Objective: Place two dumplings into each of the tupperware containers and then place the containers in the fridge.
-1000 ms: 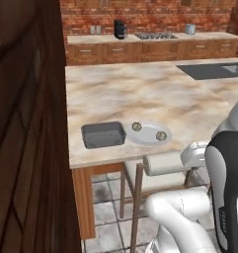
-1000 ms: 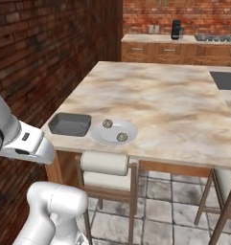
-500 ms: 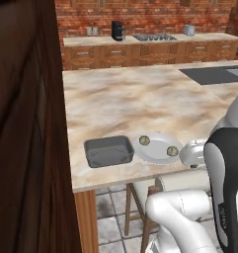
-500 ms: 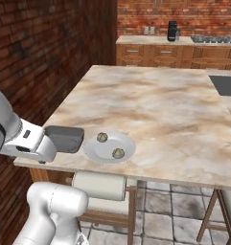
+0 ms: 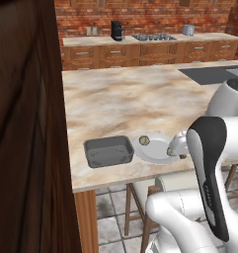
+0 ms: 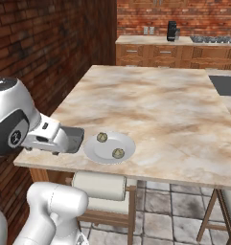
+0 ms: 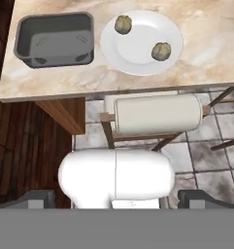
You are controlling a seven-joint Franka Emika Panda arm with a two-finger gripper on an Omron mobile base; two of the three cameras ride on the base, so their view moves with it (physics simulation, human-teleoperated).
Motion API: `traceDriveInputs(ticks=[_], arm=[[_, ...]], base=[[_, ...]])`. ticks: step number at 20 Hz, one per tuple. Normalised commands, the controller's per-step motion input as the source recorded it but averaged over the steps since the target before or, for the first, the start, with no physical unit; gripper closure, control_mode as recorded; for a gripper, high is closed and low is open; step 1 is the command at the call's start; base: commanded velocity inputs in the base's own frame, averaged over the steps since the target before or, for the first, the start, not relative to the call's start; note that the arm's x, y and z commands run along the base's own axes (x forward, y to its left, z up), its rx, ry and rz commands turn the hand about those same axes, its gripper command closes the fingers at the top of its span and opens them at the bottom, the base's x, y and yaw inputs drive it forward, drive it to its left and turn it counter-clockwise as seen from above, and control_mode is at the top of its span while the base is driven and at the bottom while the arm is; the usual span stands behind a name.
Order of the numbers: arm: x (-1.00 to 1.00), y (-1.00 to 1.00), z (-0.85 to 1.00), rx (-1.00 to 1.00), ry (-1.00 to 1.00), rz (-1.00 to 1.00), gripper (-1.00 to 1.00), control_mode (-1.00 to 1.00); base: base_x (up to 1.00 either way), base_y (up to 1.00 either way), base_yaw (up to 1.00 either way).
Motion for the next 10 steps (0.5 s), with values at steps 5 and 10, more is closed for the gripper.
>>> traceDriveInputs(ticks=[5,10], arm=[[0.99,-0.60,-0.53,0.02,0.14,-0.07,-1.00,-1.00],[0.75,-0.55,-0.66,0.01,0.12,-0.07,-1.00,-1.00]], base=[[0.00,0.00,0.00],[0.00,0.00,0.00]])
